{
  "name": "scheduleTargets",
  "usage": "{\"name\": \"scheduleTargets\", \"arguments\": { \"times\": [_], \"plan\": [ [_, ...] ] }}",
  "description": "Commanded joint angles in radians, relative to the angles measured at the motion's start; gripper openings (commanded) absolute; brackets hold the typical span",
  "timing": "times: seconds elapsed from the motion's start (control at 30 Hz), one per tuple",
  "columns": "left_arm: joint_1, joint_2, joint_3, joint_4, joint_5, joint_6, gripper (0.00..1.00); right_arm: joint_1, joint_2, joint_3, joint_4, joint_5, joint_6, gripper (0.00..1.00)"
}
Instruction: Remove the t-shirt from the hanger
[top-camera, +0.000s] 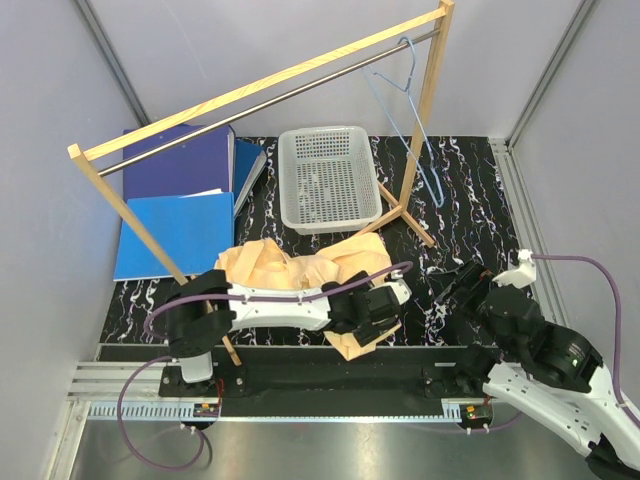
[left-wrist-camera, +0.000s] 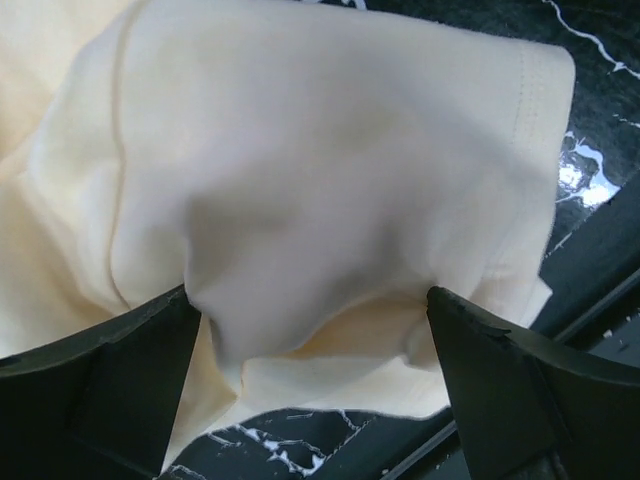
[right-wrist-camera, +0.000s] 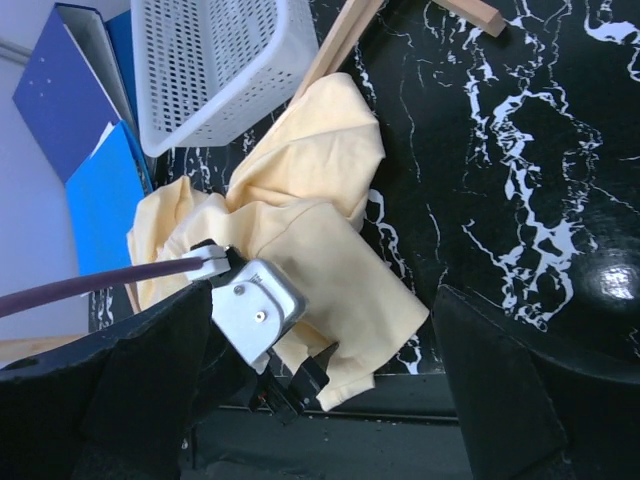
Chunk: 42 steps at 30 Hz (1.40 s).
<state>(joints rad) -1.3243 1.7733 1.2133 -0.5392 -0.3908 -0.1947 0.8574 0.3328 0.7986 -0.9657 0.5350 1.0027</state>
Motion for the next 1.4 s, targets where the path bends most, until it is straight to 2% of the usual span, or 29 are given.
{"name": "scheduleTargets", "arguments": {
  "times": [0.0,0.17,0.23,0.3,0.33,0.4,0.43,0.53,0.77,0.87,0.93,1.1,1.17,1.27,1.37],
  "plan": [
    [0.025,0.061,0.005,0.093,0.066,-0.009,0.99,0.005,-0.023,0.021,-0.077,0.077,0.001,0.98],
    [0.033,0.090,-0.044,0.119,0.072,-0.077,0.97,0.005,-0.035,0.017,-0.070,0.063,-0.007,0.98],
    [0.033,0.084,-0.086,0.146,0.089,-0.095,0.87,0.003,-0.041,0.014,-0.065,0.066,-0.010,0.98],
    [0.033,0.086,-0.101,0.165,0.089,-0.106,0.71,0.005,-0.046,0.011,-0.061,0.071,-0.012,0.98],
    [0.033,0.086,-0.104,0.165,0.087,-0.110,0.52,0.003,-0.051,0.011,-0.059,0.074,-0.012,0.98],
    [0.033,0.077,-0.098,0.163,0.101,-0.101,0.33,0.005,-0.055,0.011,-0.059,0.072,-0.012,0.98],
    [0.031,0.068,-0.084,0.163,0.112,-0.091,0.19,0.003,-0.058,0.013,-0.059,0.072,-0.010,0.98],
    [0.033,0.015,-0.008,0.128,0.128,-0.063,0.00,0.005,-0.074,0.013,-0.065,0.077,-0.004,0.98],
    [0.033,-0.138,0.211,0.102,0.262,-0.058,0.00,0.005,-0.138,0.016,-0.085,0.118,0.030,0.98],
    [0.028,-0.192,0.256,0.105,0.309,-0.071,0.00,0.005,-0.143,0.013,-0.084,0.122,0.031,0.98],
    [0.023,-0.227,0.264,0.105,0.291,-0.081,0.00,0.005,-0.133,0.013,-0.084,0.120,0.033,0.98],
    [0.023,-0.346,0.155,0.104,0.196,-0.138,0.00,0.005,-0.124,0.011,-0.082,0.115,0.028,0.98],
    [0.033,-0.426,0.045,0.102,0.106,-0.170,0.00,0.003,-0.123,0.011,-0.080,0.114,0.027,0.98],
    [0.079,-0.504,-0.073,0.065,0.046,-0.227,0.00,0.005,-0.120,0.008,-0.073,0.108,0.022,0.98],
    [0.173,-0.569,-0.162,-0.011,-0.029,-0.307,0.00,0.005,-0.109,0.008,-0.070,0.102,0.017,0.98]
  ]
}}
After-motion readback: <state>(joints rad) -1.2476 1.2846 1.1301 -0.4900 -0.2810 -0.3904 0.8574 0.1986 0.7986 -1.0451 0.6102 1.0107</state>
